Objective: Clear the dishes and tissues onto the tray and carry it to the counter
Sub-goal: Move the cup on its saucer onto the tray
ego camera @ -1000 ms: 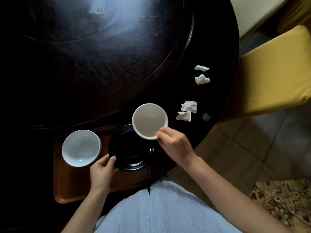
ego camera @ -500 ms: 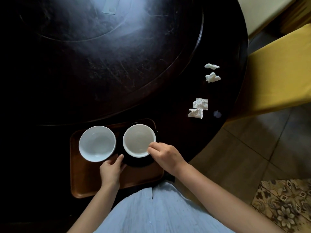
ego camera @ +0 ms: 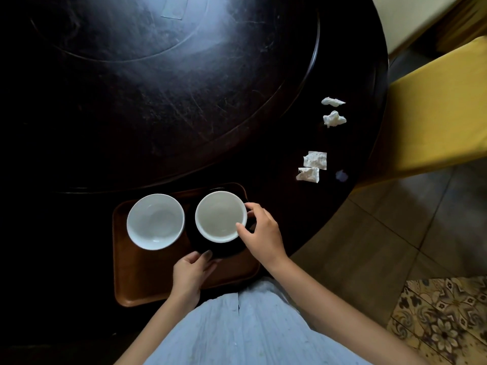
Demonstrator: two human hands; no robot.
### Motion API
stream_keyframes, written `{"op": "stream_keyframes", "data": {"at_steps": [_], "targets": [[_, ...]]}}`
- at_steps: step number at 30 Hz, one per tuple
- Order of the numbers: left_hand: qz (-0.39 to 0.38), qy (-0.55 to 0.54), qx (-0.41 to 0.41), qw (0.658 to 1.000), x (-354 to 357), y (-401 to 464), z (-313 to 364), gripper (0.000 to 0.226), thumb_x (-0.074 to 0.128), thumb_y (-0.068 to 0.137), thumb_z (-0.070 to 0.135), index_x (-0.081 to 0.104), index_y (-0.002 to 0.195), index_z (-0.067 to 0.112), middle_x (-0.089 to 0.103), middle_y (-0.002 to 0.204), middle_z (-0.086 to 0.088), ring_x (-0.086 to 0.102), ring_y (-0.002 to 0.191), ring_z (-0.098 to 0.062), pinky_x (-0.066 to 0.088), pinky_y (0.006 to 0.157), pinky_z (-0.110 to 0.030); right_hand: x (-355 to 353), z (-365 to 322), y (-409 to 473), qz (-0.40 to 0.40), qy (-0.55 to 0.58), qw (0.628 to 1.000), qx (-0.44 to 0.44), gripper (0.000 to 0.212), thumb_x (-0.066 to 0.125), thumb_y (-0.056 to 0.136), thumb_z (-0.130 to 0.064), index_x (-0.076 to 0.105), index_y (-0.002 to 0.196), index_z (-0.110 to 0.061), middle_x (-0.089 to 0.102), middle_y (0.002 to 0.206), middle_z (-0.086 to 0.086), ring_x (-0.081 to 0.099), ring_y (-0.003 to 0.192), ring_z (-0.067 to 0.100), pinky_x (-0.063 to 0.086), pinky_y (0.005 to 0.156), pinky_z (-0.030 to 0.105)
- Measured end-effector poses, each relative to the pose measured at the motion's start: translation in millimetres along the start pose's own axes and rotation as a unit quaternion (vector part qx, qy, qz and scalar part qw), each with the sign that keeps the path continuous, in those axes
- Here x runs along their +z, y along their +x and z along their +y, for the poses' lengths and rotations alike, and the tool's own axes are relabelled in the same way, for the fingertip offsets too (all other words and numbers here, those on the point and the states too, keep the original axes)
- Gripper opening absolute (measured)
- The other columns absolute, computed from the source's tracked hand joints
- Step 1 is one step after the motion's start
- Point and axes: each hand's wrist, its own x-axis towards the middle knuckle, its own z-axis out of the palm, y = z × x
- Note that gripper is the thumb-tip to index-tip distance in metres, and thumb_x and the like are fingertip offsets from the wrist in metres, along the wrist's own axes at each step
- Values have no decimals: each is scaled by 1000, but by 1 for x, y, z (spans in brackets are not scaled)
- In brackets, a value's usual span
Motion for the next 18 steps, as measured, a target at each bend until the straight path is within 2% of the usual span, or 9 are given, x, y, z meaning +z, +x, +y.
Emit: {"op": "stream_keyframes", "data": {"at_steps": [3,6,9,13,18], "targets": [[26,-2,19,999,-2,3,3,16,55,90,4,60,75,0,64,79,-16,68,70,-17,54,57,-15,-3,-1,4,0,2,1000,-8,41,65,83,-18,55,122,-17,61,103,7,59,81,21,55,76,38],[59,-19,26,998,-5,8,6,15,57,88,4,59,74,3,62,79,-15,64,74,-22,54,55,-15,-3,-1,8,-10,-1,1000,-23,38,63,85,-16,57,123,-15,62,103,6,59,81,18,55,77,36],[81,-38,25,996,-7,10,6,4,59,87,4,60,86,1,63,82,-14,64,73,-20,54,54,-15,-1,-4,10,-6,-4,1000,-27,37,62,86,-16,57,122,-14,63,104,7,57,78,15,54,75,32],[117,-59,41,991,-12,16,10,26,61,85,4,54,109,-5,61,93,-18,62,78,-22,55,54,-16,1,-8,15,-10,-7,999,-35,35,62,86,-16,59,121,-12,64,102,8,59,78,18,55,76,36],[121,-37,52,991,-14,15,10,31,62,85,4,54,111,-7,59,98,-22,61,73,-19,55,52,-15,-1,-9,19,-9,-24,998,-55,34,62,86,-15,61,120,-13,65,96,9,53,70,13,54,74,38]]}}
